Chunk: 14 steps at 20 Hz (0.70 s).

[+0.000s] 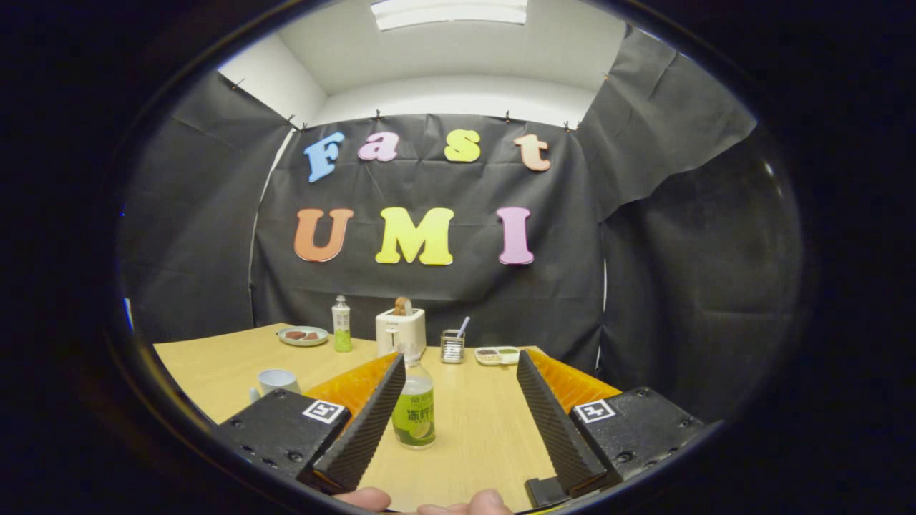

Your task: Take the bottle from table, then pour the juice into the cup, finally place the bottle on the coaster

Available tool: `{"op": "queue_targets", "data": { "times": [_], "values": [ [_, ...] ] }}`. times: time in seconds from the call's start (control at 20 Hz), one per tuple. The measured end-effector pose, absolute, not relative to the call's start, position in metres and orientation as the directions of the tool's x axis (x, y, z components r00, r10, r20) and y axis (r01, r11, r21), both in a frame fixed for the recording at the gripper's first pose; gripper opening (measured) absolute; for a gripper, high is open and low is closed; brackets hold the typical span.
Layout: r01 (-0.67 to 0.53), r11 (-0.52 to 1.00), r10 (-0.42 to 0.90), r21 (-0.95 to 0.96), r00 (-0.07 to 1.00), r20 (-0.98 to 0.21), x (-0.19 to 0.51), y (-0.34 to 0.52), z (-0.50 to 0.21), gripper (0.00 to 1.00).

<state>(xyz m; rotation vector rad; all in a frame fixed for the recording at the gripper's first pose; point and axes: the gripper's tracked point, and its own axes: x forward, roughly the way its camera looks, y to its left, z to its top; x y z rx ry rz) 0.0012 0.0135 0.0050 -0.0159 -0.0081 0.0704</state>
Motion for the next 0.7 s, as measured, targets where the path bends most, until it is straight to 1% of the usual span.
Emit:
{"op": "queue_targets", "data": {
  "times": [0.15,0.4,0.7],
  "values": [
    [-0.094,0.995,0.094,-0.015,0.995,-0.018,0.004,0.014,-0.001,1.00],
    [-0.171,0.985,0.172,0.017,0.983,-0.058,0.012,0.027,-0.016,1.00],
    [-0.201,0.980,0.201,0.014,0.975,-0.096,0.027,0.042,-0.045,1.00]
  ]
}}
